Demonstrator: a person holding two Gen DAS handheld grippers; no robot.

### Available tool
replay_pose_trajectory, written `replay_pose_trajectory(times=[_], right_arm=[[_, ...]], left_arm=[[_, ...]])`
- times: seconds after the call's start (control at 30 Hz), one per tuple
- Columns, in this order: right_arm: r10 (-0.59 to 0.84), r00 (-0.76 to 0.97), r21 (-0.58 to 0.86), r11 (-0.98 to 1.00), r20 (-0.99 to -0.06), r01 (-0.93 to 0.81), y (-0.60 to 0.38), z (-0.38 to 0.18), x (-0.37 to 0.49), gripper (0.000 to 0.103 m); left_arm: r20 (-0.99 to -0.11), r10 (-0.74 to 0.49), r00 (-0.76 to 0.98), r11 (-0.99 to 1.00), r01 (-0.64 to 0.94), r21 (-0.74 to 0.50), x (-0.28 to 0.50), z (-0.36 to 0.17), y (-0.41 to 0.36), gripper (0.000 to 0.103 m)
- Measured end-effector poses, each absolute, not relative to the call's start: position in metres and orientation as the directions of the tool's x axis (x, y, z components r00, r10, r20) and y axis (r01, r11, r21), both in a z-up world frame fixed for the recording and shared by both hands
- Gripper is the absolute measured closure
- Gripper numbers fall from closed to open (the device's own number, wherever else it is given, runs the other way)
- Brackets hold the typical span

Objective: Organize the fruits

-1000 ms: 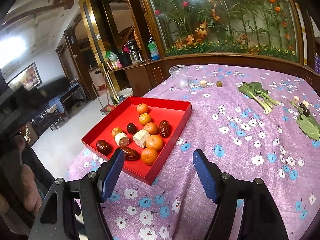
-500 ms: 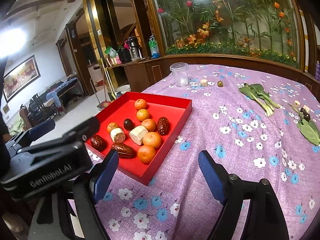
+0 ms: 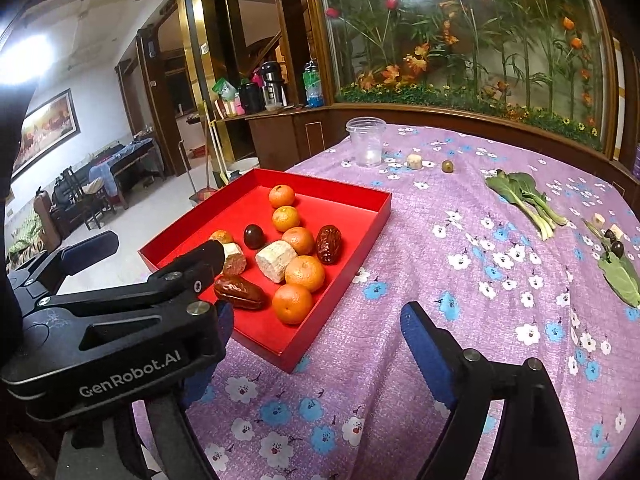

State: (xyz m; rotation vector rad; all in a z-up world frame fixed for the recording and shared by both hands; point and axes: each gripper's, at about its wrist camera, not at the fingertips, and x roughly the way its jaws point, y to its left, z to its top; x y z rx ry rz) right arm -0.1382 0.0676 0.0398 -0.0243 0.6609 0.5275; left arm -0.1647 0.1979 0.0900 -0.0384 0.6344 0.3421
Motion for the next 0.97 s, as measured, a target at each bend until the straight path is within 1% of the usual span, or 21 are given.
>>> replay_pose_trajectory(times=[0.43, 0.97], right_arm=[[0.459, 0.644, 0.135, 0.863, -0.612, -0.486, 0.079, 0.033, -0.132, 0.013], [0.459, 0.639, 0.137, 0.863, -0.617, -0.487, 0.081, 0.031, -0.131, 0.013]], left_arm=[[-0.624, 0.282, 0.729, 0.942, -0.332, 0.038, -0.158, 0.081, 0.207, 0.0], [-0.63, 0.288, 0.722, 0.939, -0.343, 0.037, -0.159, 0.079, 0.211, 0.0]])
